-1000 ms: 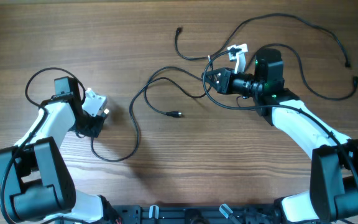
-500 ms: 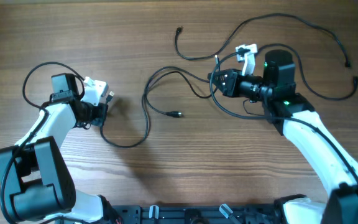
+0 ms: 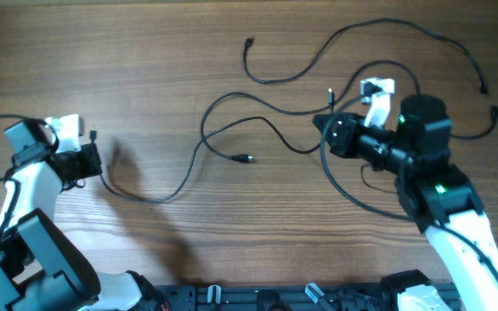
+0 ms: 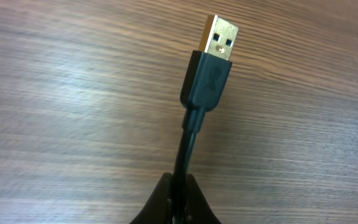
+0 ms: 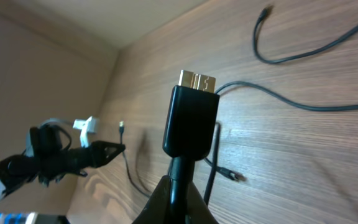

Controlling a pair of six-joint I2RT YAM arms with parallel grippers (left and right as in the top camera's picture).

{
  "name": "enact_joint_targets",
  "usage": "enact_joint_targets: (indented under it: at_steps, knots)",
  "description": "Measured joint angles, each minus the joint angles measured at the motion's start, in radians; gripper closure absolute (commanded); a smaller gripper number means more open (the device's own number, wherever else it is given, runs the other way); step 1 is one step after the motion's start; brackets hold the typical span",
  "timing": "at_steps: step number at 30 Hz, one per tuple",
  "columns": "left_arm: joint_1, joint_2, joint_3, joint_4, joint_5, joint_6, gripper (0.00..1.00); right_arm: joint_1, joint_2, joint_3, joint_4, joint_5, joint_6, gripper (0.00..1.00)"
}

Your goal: Untangle cables

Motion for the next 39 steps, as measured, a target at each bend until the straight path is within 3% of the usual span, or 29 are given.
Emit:
enact_joint_targets:
  at_steps: [7, 11, 14, 25, 39]
  knots:
    - [0.035, 0.000, 0.000, -0.014, 0.144, -0.083, 0.96, -0.029, -0.111, 0.000, -0.203, 0.276, 0.042, 0.96]
    - [-0.013, 0.000, 0.000, -0.053, 0.183, -0.120, 0.96, -0.122, -0.103, 0.000, -0.299, 0.358, 0.054, 0.96]
    - [-0.095, 0.000, 0.000, -0.075, 0.196, -0.131, 0.96, -0.277, -0.088, 0.000, -0.355, 0.415, 0.056, 0.96]
    - [-0.471, 0.000, 0.000, -0.088, 0.211, -0.289, 0.96, -0.682, -0.031, 0.000, -0.385, 0.561, -0.068, 0.96]
    - [-0.639, 0.000, 0.000, -0.158, 0.212, -0.351, 0.96, -0.947, 0.239, 0.000, -0.241, 0.752, -0.113, 0.96]
